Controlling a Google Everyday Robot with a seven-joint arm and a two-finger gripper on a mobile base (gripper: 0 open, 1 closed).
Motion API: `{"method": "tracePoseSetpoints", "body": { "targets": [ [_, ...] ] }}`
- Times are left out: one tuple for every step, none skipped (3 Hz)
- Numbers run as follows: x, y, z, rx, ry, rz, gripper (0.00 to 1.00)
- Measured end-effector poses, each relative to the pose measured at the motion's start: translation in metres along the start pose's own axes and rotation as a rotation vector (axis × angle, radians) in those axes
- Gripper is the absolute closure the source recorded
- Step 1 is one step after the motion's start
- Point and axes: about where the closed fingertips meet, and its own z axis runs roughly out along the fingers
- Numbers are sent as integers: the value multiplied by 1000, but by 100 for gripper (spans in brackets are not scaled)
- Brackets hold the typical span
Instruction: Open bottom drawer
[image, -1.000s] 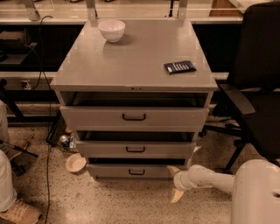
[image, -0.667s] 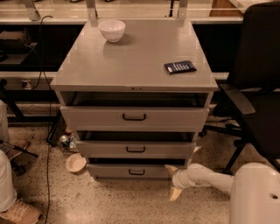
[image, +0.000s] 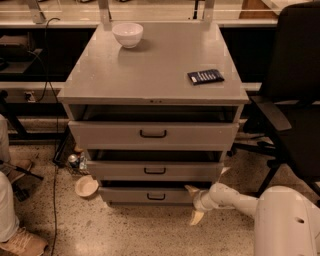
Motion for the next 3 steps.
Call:
{"method": "tracePoseSetpoints", "body": {
  "targets": [
    [0, -7, 7, 1, -2, -9, 0],
    [5, -15, 17, -5, 1, -3, 0],
    [8, -22, 33, -20, -8, 7, 0]
  ]
}}
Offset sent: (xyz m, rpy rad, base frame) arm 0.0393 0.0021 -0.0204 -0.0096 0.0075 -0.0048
